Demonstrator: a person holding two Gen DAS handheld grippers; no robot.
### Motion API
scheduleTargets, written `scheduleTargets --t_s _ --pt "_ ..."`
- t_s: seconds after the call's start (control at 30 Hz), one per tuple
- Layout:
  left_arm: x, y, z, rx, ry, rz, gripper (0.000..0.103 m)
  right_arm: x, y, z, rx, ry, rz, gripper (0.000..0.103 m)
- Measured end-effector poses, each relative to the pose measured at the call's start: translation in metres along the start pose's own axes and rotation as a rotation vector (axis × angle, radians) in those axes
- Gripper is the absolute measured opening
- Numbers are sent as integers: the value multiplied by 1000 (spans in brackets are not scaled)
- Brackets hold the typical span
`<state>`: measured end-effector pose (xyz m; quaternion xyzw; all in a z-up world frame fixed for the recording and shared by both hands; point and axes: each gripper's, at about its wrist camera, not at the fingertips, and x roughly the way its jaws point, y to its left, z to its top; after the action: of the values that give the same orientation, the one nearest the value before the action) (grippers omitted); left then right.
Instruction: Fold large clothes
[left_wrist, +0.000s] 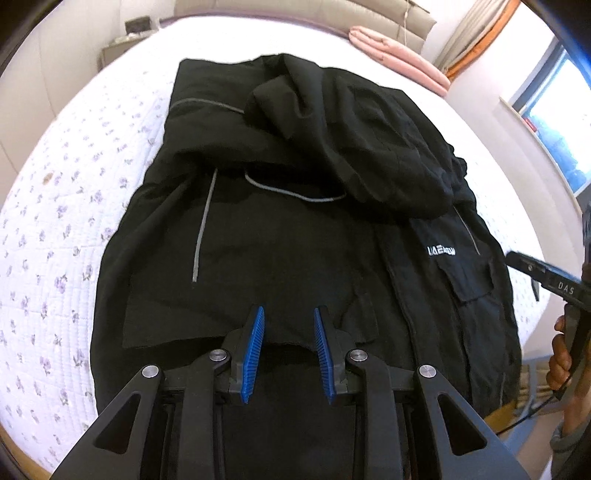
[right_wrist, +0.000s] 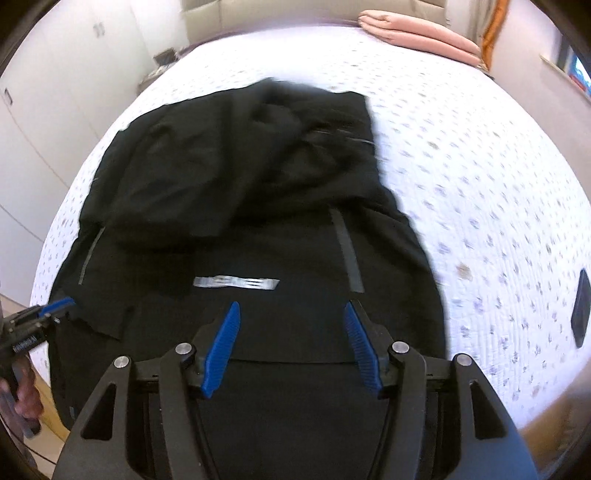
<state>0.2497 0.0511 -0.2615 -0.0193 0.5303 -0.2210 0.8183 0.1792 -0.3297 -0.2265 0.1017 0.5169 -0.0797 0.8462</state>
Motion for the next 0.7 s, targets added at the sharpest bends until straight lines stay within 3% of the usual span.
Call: scheduleTargets --t_s 0.17,0.27,0.3,0.37,0.57,0.7 --pt "-10 5 -8 -30 -40 11 33 4 -69 -19 145 -11 34 62" --pt "-25 14 -17 -46 -79 44 48 -2 -101 -39 219 -23 33 64" --pt "-32 19 -22 -62 -89 57 57 -3 -111 -47 246 -25 46 64" --pt "-46 31 -35 -93 -101 63 65 -5 -128 -65 300 -27 92 64" --pt "-84 80 -95 -210 -100 -12 66 -2 -152 -113 423 -16 256 64" --pt "-97 101 -127 -231 -72 65 66 7 -147 -128 421 39 244 64"
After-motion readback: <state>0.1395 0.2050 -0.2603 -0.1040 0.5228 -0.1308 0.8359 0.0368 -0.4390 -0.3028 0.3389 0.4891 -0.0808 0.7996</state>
